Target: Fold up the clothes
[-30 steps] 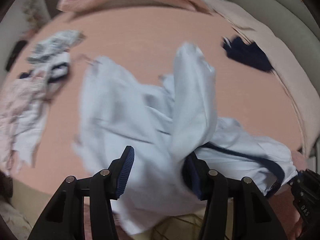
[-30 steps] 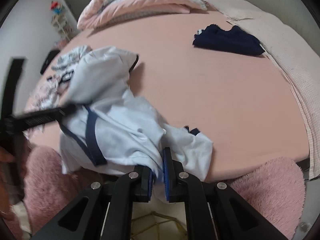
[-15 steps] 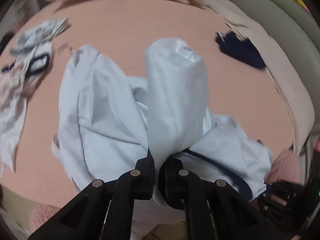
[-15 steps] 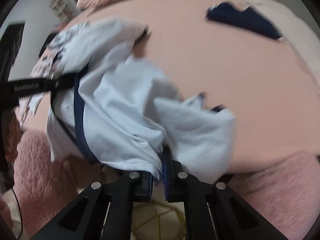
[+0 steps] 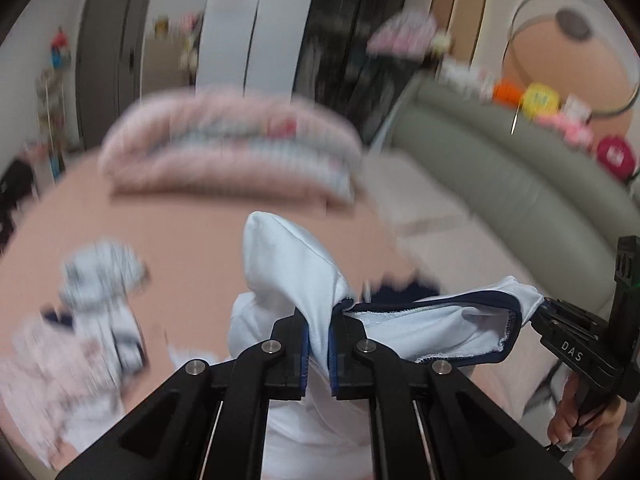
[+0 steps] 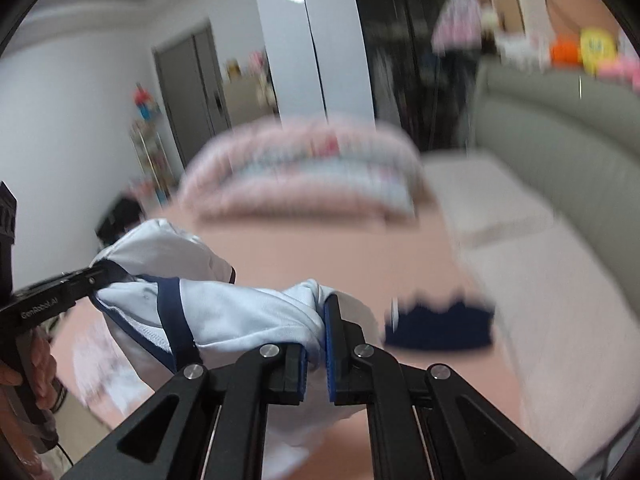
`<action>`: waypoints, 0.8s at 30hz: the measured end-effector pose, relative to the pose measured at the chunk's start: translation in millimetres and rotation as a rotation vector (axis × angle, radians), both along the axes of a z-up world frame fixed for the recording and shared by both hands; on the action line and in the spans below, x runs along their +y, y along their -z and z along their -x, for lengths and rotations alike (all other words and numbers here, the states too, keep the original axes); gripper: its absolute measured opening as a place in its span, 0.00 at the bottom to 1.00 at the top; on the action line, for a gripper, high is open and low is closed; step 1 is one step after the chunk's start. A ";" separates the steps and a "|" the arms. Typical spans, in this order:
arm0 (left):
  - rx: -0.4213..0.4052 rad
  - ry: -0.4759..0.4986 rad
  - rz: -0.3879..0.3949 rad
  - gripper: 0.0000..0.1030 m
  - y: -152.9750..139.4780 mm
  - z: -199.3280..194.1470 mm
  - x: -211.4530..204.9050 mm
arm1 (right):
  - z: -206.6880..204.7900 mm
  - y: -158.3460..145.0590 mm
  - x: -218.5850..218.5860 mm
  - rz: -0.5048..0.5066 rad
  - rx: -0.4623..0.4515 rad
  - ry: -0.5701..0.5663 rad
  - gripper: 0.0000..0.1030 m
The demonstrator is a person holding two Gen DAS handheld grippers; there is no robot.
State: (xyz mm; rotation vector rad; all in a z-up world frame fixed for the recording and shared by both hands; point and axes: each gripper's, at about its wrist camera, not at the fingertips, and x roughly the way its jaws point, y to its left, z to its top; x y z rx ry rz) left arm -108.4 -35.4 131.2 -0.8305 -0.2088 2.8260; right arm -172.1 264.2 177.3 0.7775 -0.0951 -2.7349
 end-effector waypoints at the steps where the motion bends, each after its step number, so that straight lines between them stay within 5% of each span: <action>1: 0.056 -0.003 0.003 0.06 -24.2 -7.4 -2.9 | -2.3 -21.8 -1.6 0.009 0.040 -0.002 0.04; 4: 0.137 -0.035 0.008 0.06 -57.0 -33.2 -11.5 | -22.7 -30.6 -10.9 0.008 0.061 -0.023 0.04; 7: 0.089 -0.063 -0.016 0.06 -19.5 -52.2 -14.3 | -43.2 -17.8 -19.6 0.009 0.036 -0.046 0.04; 10: -0.104 -0.079 -0.088 0.06 79.3 -54.9 -16.0 | -54.2 67.7 -14.3 0.061 -0.173 -0.052 0.04; 14: -0.498 -0.096 -0.221 0.06 247.2 -52.3 -18.2 | -56.4 230.0 5.4 0.108 -0.572 0.011 0.04; 17: -0.668 -0.080 -0.190 0.05 320.4 -64.0 -7.8 | -70.5 306.0 15.2 0.067 -0.766 0.042 0.04; 24: -0.690 -0.138 -0.204 0.06 326.9 -71.9 -35.3 | -93.3 321.3 41.3 0.166 -0.871 0.034 0.15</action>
